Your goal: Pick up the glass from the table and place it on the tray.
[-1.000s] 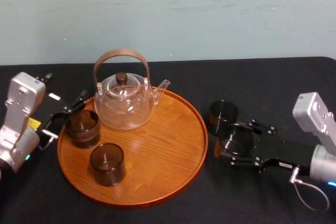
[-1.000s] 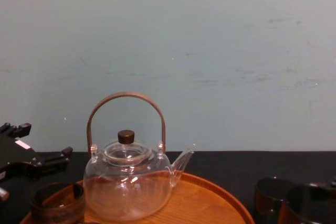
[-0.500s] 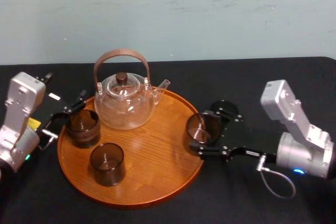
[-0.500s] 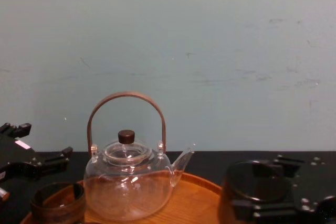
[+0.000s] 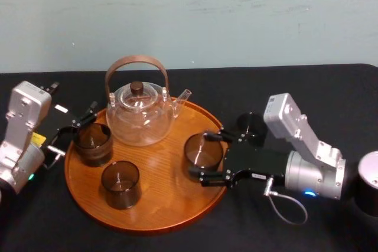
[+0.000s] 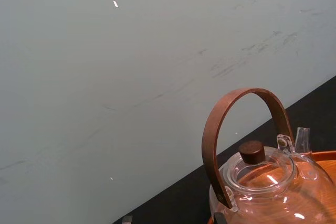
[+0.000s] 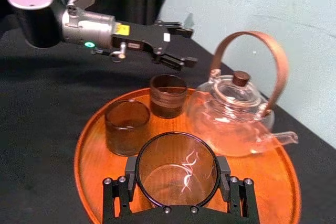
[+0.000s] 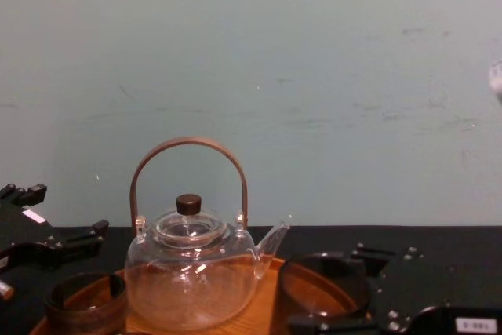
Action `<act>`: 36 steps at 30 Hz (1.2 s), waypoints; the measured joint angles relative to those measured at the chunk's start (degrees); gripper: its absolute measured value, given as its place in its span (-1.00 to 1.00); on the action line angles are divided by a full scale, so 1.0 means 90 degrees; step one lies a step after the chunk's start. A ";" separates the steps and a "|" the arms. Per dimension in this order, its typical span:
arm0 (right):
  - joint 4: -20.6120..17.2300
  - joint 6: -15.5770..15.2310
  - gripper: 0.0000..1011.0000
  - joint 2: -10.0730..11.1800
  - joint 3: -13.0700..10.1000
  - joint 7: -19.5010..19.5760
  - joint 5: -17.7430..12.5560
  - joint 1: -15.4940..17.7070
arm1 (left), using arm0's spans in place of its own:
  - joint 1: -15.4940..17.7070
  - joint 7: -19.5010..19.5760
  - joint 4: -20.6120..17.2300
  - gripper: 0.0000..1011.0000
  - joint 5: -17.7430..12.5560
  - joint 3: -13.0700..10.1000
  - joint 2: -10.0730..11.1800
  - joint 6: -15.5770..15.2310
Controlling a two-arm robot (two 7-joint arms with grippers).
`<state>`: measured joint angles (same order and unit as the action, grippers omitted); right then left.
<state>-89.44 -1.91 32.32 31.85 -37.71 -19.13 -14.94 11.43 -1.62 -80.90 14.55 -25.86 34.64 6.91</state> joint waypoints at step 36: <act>0.1108 0.0206 0.81 -0.0480 0.0634 -0.0334 -0.0107 -0.0457 | 0.0000 0.0000 0.0000 0.98 0.0000 0.0000 0.0000 0.0000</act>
<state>-79.47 -0.05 28.00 37.56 -40.72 -20.09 -19.05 11.43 -1.62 -80.90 14.55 -25.86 34.65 6.91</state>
